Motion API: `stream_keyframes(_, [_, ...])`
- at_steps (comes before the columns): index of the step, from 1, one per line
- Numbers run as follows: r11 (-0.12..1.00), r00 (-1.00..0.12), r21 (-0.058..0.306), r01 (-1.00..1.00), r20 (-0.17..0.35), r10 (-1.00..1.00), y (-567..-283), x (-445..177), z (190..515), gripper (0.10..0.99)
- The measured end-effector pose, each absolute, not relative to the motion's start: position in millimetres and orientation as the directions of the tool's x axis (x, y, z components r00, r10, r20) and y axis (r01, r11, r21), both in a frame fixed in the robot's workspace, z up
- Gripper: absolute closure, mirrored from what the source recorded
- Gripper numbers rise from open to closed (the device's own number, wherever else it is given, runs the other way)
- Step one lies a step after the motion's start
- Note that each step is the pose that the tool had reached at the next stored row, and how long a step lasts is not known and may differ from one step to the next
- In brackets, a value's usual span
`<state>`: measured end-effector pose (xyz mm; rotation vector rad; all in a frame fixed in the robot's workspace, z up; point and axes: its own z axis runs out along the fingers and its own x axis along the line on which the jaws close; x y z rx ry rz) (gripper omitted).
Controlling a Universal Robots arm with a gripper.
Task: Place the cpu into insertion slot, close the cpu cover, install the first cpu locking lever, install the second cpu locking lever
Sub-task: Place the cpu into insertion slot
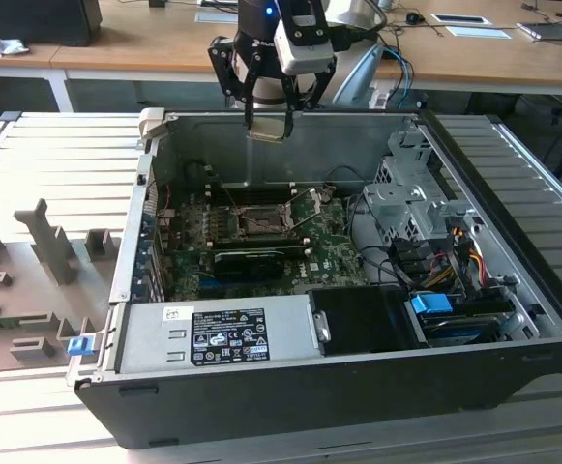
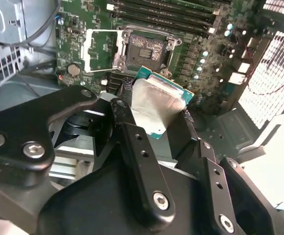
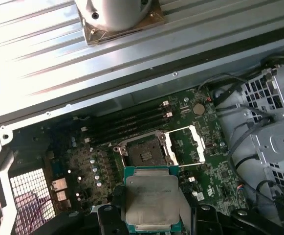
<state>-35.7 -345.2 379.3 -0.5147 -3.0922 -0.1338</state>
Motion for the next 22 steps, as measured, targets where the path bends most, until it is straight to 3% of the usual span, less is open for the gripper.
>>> stream_keyframes(22, [0.883, -0.886, 0.079, 0.463, 0.016, 0.463, -345.5, -35.7, 373.4, 0.557])
